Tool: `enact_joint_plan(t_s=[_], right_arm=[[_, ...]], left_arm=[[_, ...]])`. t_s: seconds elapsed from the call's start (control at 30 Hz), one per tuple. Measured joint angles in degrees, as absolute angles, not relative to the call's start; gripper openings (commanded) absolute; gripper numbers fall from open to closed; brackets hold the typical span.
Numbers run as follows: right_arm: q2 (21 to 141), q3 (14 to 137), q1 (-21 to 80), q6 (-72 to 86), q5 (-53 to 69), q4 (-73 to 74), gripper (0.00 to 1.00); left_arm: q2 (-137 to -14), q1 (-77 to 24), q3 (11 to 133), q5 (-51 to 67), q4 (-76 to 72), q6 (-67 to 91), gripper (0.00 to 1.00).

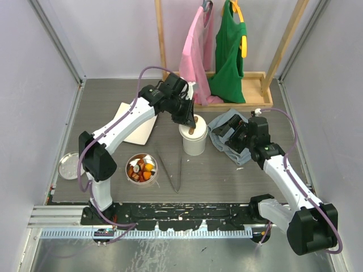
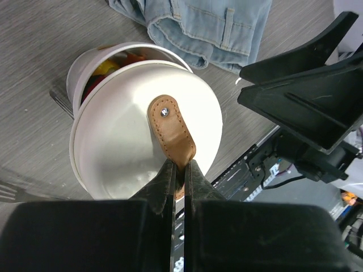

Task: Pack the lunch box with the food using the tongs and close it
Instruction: Close the box lid on the packing box.

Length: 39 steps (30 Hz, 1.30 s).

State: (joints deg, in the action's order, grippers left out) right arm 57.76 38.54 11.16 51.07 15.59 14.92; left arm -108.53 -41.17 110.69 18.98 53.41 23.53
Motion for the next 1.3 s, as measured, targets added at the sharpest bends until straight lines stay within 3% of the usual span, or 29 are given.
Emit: enact_joint_plan(t_s=[0.53, 1.3], right_arm=[[57.76, 38.54, 11.16, 51.20, 15.59, 14.92, 0.98], [57.80, 38.54, 11.16, 51.13, 17.06, 14.92, 0.99]], left_arm=[[-108.53, -39.05, 107.22, 25.17, 47.94, 30.48, 0.00], [-108.53, -38.06, 106.54, 24.69, 46.39, 32.51, 0.00]])
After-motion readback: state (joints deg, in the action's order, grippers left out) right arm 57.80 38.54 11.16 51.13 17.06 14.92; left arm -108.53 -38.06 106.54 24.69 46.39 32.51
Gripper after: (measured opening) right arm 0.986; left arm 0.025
